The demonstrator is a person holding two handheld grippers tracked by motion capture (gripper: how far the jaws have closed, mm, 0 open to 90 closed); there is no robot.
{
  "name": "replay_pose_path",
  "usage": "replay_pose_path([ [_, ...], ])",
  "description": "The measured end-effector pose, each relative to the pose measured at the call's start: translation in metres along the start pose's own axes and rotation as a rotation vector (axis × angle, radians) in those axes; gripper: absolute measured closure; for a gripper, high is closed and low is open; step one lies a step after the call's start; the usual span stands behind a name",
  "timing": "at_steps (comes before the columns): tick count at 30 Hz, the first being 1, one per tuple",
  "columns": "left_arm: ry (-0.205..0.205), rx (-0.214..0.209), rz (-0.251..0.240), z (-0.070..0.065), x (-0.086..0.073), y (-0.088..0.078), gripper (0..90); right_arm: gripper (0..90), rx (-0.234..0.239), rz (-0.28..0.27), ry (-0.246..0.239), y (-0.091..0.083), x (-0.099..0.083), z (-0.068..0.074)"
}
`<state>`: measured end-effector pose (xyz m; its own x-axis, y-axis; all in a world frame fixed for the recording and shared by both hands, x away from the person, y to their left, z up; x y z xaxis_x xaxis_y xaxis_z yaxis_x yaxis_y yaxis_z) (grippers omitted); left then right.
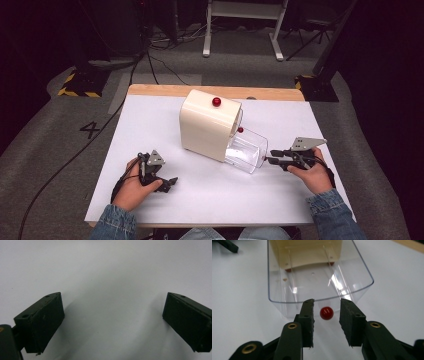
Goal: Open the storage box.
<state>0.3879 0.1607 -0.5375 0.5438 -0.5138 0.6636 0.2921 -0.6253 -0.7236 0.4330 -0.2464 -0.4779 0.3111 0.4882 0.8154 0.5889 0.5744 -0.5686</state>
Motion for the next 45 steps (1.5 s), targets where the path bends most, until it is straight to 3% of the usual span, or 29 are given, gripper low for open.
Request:
replay_pose_path([
  [11, -0.002, -0.002, 0.001, 0.000, 0.000, 0.000, 3.7, 59.9, -0.004, -0.080, 0.027, -0.025, 0.045, 0.000],
  [22, -0.005, -0.004, 0.001, 0.000, 0.000, 0.000, 3.2, 57.3, 0.017, -0.135, 0.008, -0.027, 0.080, 0.007],
  [36, 0.004, -0.007, 0.008, 0.000, 0.000, 0.001, 1.5, 56.9, 0.002, -0.115, -0.037, -0.005, 0.094, 0.009],
  [45, 0.001, -0.004, 0.007, -0.001, 0.000, 0.001, 1.6, 58.6, 0.028, -0.131, -0.051, 0.018, 0.104, 0.010],
])
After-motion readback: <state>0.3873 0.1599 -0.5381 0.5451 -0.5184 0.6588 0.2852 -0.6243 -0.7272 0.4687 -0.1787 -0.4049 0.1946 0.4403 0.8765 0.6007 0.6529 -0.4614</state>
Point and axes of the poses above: each handheld gripper's, and its own axes: y roughly forward along the jaws, x roughly out of its top, z roughly to its left, the point moved 7 cm from there along y, roughly forward along the jaws, and after that the axes turned 12 degrees about -x, right-handed, at the moved point
